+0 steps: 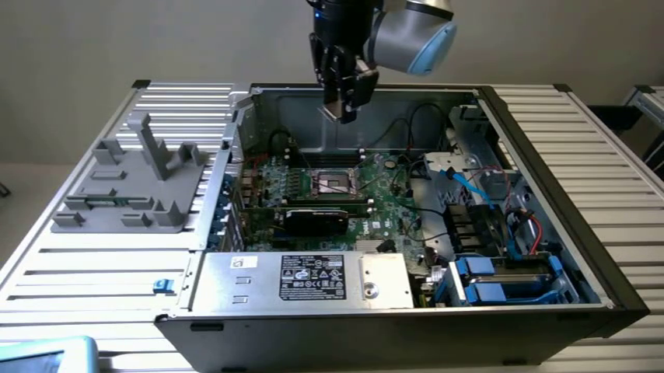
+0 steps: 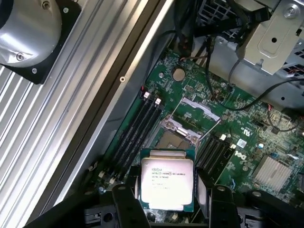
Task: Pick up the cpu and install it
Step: 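Place the cpu into insertion slot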
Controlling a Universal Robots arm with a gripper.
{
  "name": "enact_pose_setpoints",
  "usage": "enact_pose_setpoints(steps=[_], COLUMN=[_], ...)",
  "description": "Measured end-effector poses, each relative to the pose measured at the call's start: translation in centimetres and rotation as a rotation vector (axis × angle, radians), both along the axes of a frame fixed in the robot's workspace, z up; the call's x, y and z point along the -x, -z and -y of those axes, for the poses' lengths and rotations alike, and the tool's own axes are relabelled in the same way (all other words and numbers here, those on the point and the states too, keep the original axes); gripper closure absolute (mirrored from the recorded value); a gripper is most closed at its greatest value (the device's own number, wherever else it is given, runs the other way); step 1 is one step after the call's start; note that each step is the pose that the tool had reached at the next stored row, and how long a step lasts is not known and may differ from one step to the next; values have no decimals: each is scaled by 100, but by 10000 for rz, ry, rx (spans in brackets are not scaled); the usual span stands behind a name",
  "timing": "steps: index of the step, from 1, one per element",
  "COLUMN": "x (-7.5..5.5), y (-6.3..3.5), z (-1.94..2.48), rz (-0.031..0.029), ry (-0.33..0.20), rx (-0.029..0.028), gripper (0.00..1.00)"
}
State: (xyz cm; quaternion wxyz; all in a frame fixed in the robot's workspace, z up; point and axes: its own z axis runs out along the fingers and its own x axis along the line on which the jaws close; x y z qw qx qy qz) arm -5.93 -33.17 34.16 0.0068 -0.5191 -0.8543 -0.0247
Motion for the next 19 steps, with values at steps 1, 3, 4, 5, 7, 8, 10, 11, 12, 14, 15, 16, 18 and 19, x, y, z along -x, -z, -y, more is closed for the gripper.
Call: enact_pose_setpoints(steps=[1,3,4,5,7,8,10,11,12,14,15,16,18,19], x=[0,0,0,0,0,0,0,0,0,0,0,0,0,0], y=[2,5,6,8,11,12,15,16,18,21,22,23,26,27], z=[0,0,0,0,0,0,0,0,0,0,0,0,0,0], rz=[1,0,0,0,1,1,0,1,0,1,1,0,1,1], ry=[153,474,622,784,1088,1243,1551,1705,1860,2185,2340,2496,2808,2966], rx=[-1,-1,0,0,-1,0,0,0,0,-1,0,0,0,-1], gripper=[44,44,44,44,44,44,44,44,44,44,44,44,44,44])
